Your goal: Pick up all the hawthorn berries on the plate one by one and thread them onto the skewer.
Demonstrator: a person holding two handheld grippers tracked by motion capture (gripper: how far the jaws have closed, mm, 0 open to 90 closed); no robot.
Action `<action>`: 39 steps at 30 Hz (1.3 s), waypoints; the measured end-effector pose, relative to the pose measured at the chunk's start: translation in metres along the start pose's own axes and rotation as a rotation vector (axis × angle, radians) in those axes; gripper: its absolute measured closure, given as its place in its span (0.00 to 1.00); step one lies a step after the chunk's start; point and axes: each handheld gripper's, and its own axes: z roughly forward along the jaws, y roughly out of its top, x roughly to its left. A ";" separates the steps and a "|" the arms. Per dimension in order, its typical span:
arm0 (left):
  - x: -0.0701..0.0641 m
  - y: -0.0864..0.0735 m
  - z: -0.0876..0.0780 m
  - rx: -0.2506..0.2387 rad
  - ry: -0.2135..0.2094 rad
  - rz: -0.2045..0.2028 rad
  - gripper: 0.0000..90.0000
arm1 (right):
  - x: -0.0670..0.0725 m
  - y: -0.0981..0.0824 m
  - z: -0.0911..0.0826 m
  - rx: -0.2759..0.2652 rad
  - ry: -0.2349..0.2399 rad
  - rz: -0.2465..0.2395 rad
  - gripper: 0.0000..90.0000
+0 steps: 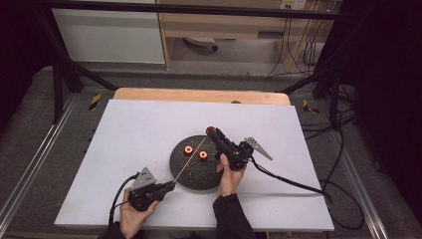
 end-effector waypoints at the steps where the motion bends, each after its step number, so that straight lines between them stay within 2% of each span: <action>1: -0.001 0.000 0.001 0.000 -0.003 -0.002 0.98 | 0.000 -0.001 0.000 -0.002 0.001 0.001 0.70; 13: -0.005 0.000 0.005 -0.002 -0.007 -0.014 0.98 | -0.001 -0.007 0.001 -0.005 0.014 0.011 0.70; 23: -0.011 0.002 0.008 -0.034 0.008 -0.038 0.98 | 0.002 -0.014 0.001 0.002 0.029 0.027 0.70; 29: -0.015 0.008 0.008 -0.053 0.032 -0.060 0.98 | 0.004 -0.018 0.001 0.007 0.034 0.028 0.70; 39: -0.020 0.024 0.015 -0.058 0.044 -0.056 0.98 | 0.007 -0.020 -0.003 0.046 0.038 0.039 0.70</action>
